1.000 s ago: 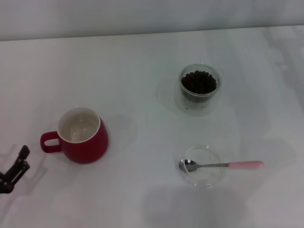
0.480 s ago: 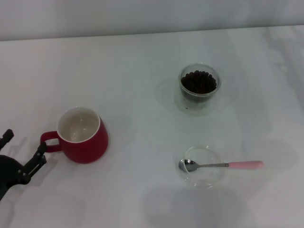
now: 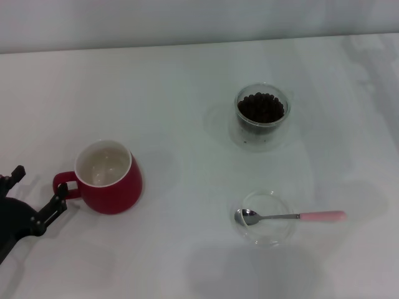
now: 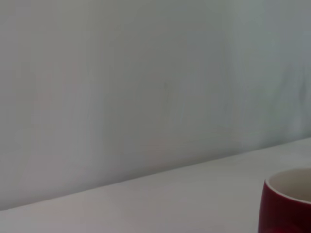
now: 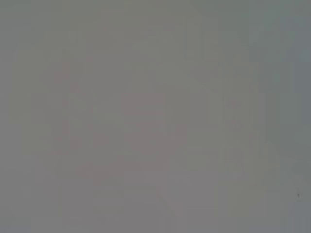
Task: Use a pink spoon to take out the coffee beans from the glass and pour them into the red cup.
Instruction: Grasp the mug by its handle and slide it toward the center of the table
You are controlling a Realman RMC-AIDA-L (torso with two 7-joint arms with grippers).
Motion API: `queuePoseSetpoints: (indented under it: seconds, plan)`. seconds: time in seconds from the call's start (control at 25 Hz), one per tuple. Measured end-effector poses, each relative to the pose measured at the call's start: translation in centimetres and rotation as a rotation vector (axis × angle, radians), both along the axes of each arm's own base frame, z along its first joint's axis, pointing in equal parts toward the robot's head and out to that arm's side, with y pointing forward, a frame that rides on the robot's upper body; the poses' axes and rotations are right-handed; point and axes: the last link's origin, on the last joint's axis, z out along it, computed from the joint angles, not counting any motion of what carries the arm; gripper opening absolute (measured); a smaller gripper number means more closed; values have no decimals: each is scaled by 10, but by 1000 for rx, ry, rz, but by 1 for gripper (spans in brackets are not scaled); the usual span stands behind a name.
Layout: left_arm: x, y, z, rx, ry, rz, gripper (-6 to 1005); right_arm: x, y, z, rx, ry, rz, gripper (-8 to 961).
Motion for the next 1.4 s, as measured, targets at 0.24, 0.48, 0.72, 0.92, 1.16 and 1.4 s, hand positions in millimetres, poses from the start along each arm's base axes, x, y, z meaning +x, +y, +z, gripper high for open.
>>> queuePoseSetpoints:
  seconds: [0.24,0.48,0.72,0.92,1.16,1.4]
  plan:
    - [0,3,-1,-4,5,0,880,0,0,0,3,3,0,870]
    - [0,1,-1,-3,9,2,880,0,0,-2,-3,5,-1,870]
    - [0,1,-1,-3,9,2,879,3,-3,-3,-6,6,-9,869]
    - [-1,-1,-2,-4,2,8,876,4,-4,-3,-6,7,-11,869]
    - [2,-4,-5,-7,-9,4,875,3,-4,-5,-16,0,-6,869]
    - [2,-4,-5,-9,-9,2,876,4,-4,-5,-17,-1,-8,869]
